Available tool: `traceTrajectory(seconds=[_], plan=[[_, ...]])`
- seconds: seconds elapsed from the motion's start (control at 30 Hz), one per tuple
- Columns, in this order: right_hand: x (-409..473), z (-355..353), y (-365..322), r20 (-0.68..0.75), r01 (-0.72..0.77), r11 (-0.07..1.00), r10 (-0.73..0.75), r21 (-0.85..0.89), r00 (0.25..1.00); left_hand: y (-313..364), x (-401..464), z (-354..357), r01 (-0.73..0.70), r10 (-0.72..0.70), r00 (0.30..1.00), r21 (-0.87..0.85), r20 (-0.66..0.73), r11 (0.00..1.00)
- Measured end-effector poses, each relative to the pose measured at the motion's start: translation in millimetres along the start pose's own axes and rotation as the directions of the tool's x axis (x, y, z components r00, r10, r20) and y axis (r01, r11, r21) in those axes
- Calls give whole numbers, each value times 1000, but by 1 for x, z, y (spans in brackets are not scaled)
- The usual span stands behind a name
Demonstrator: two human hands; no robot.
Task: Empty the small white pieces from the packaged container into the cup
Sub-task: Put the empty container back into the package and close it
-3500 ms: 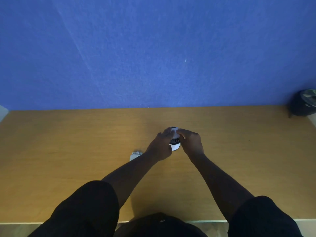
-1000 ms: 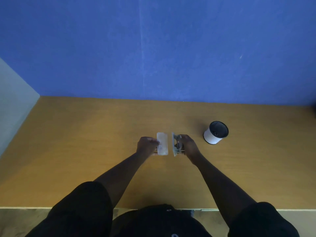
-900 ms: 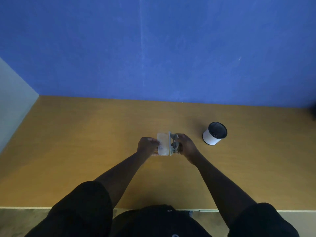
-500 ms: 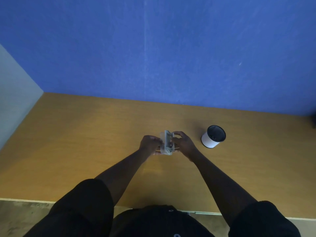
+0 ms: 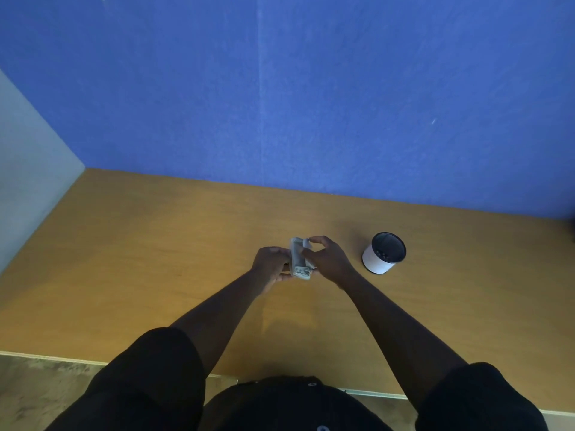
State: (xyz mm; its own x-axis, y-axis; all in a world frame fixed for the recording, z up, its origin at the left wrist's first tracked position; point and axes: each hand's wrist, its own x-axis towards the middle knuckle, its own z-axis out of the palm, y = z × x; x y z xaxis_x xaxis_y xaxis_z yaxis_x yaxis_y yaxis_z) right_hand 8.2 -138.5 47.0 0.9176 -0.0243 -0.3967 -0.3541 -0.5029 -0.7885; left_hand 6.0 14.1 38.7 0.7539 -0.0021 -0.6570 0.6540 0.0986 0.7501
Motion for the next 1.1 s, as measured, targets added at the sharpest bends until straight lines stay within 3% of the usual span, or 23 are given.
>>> traceTrajectory(seconds=[0.37,0.73,0.83,1.1], plan=[[5,-8,1,-33,-18,998,16,-61,999,3,-5,12,67,-59,995,-87,85,994],[9,-12,-2,-24,2,993,-5,-120,1000,7,-4,16,24,-19,999,-101,45,995],[14,-16,-2,-101,10,996,-20,-92,995,3,-3,17,26,-20,998,-104,63,994],[25,-22,10,-18,40,995,-38,96,999,-3,-4,12,-58,63,994,-64,88,996]])
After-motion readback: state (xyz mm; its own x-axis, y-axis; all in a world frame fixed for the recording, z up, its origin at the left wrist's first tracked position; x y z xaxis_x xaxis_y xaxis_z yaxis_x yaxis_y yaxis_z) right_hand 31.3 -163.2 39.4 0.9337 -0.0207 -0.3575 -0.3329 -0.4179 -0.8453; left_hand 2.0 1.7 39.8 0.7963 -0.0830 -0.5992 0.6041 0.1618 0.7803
